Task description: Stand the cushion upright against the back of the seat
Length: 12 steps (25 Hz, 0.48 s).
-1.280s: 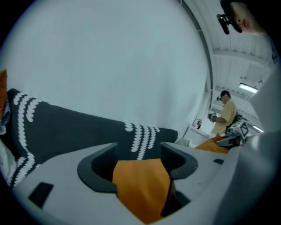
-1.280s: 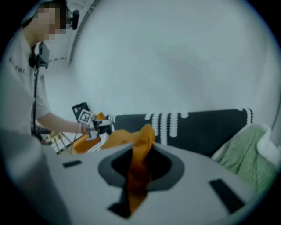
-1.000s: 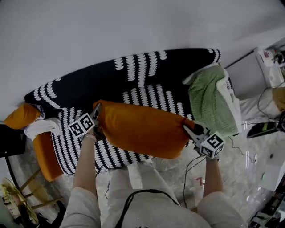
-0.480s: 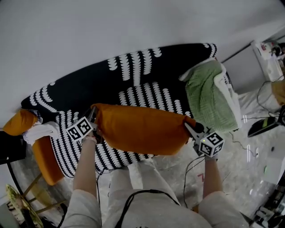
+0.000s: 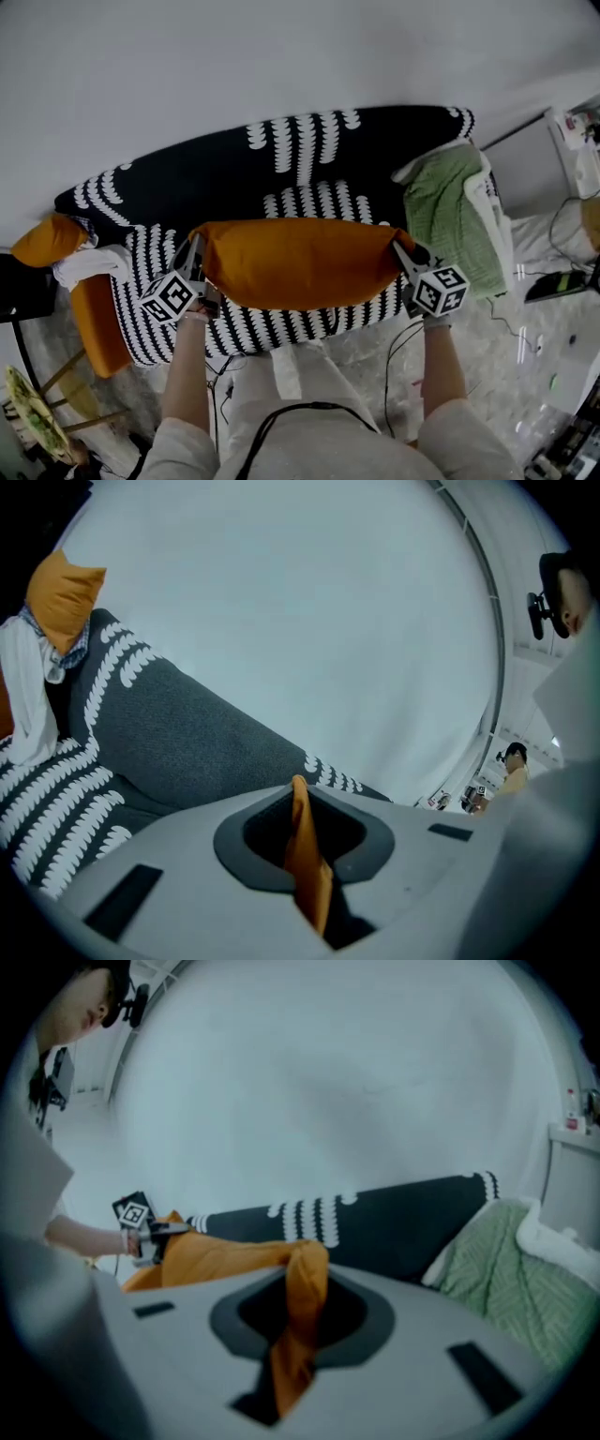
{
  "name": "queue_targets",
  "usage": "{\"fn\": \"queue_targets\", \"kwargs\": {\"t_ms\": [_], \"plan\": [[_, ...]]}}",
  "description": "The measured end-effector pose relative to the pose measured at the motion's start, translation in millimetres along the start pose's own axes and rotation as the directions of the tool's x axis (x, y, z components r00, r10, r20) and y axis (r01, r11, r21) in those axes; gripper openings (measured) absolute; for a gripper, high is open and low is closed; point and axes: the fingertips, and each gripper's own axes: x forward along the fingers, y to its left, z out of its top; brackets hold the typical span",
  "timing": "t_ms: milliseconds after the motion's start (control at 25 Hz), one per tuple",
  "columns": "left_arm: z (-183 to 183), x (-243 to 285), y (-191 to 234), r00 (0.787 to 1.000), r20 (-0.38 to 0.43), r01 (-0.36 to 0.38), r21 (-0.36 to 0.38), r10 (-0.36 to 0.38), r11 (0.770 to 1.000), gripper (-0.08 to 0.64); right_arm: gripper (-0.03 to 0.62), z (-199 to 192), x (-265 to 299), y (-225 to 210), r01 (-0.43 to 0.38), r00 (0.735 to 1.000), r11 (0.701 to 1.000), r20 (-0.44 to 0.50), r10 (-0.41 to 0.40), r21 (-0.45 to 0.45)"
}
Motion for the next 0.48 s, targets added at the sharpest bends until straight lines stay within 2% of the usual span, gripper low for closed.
{"fn": "queue_targets", "kwargs": {"t_ms": [240, 480], "plan": [[30, -29, 18, 0.989, 0.121, -0.086, -0.009, 0.086, 0.996, 0.054, 0.061, 18, 49, 17, -0.066, 0.998, 0.997, -0.011, 0.065, -0.029], [64, -52, 50, 0.968, 0.202, -0.149, -0.026, 0.151, 0.989, 0.054, 0.061, 35, 99, 51, -0.088, 0.996, 0.995, -0.016, 0.087, -0.051]]}}
